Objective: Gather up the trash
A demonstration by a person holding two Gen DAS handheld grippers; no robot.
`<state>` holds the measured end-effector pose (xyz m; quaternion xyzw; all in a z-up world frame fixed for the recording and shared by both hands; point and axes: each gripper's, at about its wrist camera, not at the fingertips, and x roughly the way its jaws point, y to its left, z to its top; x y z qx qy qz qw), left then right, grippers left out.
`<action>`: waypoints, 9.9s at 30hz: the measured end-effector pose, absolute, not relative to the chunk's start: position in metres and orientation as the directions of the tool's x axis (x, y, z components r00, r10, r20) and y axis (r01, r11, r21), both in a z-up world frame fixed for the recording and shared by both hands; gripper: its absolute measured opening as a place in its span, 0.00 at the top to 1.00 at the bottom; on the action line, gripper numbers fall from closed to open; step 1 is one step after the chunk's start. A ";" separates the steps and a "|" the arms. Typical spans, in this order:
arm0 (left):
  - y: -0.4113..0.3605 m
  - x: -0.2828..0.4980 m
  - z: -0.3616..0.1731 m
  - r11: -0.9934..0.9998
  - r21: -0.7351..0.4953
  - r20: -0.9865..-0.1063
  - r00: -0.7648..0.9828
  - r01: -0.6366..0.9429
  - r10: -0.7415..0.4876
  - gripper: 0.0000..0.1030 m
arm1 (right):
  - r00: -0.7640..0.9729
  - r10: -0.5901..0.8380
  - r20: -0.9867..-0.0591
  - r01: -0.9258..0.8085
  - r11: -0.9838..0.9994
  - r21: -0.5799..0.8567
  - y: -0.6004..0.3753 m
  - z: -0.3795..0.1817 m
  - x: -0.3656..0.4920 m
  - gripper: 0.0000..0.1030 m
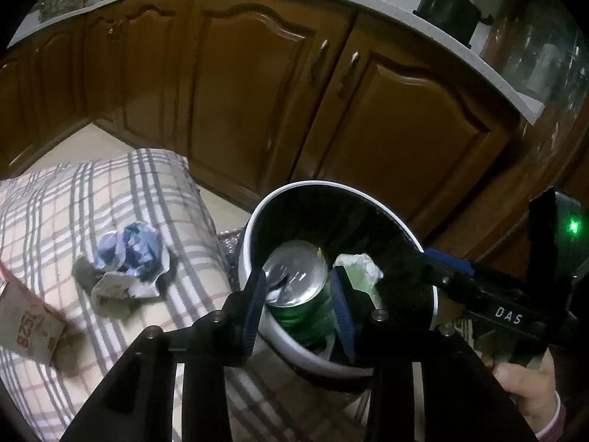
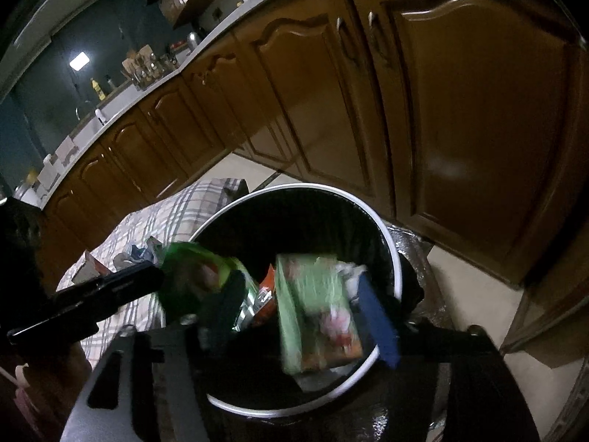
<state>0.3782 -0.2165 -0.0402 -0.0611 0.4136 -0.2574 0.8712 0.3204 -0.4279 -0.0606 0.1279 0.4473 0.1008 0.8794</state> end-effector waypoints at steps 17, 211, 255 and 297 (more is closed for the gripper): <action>-0.119 0.286 -0.056 0.916 -0.334 -0.658 0.642 0.220 -0.394 0.46 | 0.622 0.333 -0.709 -0.117 0.935 0.336 -0.384 -0.048 0.267 0.07; -0.262 0.364 -0.039 0.888 -0.119 -0.711 0.586 0.444 -0.388 0.72 | 0.670 0.248 -0.700 -0.026 0.950 0.311 -0.443 -0.042 0.280 0.89; -0.241 0.344 -0.026 0.919 -0.150 -0.699 0.618 0.366 -0.360 0.35 | 0.660 0.280 -0.697 -0.026 0.936 0.352 -0.439 -0.038 0.286 0.29; -0.106 0.038 -0.015 0.999 0.005 -0.272 0.962 0.034 -0.032 0.01 | 0.930 0.075 -0.361 -0.060 0.997 0.054 -0.300 0.018 0.071 0.00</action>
